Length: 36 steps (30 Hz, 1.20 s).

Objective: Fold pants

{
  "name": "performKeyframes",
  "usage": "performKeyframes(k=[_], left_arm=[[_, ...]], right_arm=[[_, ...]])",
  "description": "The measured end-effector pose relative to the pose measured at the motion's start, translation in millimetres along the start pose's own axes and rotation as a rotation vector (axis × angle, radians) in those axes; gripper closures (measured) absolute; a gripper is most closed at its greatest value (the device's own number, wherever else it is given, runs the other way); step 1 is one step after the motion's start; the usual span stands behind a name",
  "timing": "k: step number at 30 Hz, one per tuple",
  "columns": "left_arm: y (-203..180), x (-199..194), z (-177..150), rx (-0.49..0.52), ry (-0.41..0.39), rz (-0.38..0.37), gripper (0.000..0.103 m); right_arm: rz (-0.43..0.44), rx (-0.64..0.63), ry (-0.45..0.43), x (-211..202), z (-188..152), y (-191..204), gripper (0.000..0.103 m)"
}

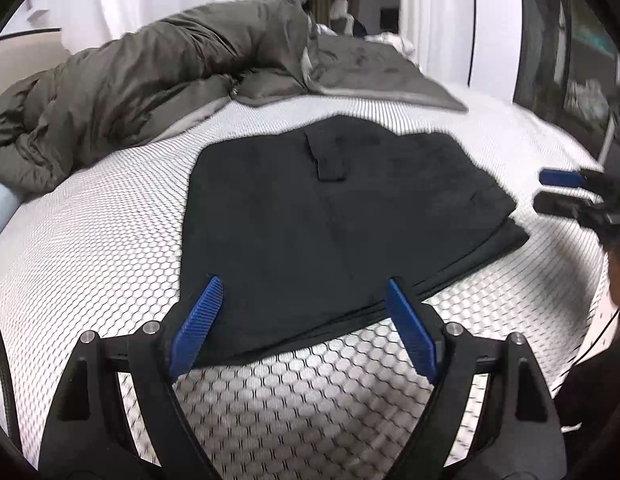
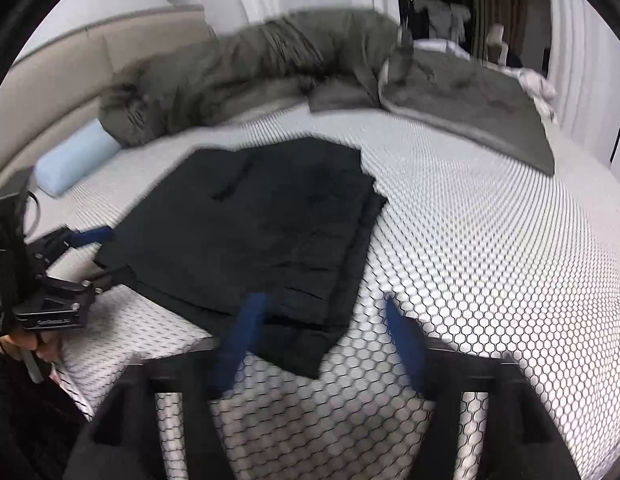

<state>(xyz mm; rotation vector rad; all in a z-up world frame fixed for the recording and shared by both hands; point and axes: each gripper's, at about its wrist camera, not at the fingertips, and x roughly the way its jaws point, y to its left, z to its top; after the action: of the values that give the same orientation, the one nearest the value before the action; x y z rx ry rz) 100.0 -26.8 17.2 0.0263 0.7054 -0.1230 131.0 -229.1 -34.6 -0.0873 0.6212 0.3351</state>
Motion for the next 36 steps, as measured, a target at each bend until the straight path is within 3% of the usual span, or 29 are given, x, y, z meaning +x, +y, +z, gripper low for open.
performKeyframes(k=[4,7,12,16,23,36], left_arm=[[0,-38,-6,-0.035,-0.107,-0.003,0.001],[7,-64,-13,-0.099,-0.198,-0.046,0.001],[17,-86,-15,-0.129,-0.283,-0.019,0.001],[23,-90,-17,-0.153,-0.272,-0.011,0.001],[24,-69,-13,-0.135,-0.206,-0.036,0.001],[7,-54,-15,-0.076,-0.198,-0.002,0.001]], right_arm=[[0.015,-0.03,-0.094,-32,-10,14,0.005],[0.037,-0.008,-0.173,-54,-19,22,0.001],[0.054,0.016,-0.263,-75,-31,37,0.0],[0.047,-0.005,-0.304,-75,-34,53,0.0],[0.025,-0.044,-0.289,-56,-31,66,0.0],[0.044,-0.031,-0.322,-69,-29,62,0.0]])
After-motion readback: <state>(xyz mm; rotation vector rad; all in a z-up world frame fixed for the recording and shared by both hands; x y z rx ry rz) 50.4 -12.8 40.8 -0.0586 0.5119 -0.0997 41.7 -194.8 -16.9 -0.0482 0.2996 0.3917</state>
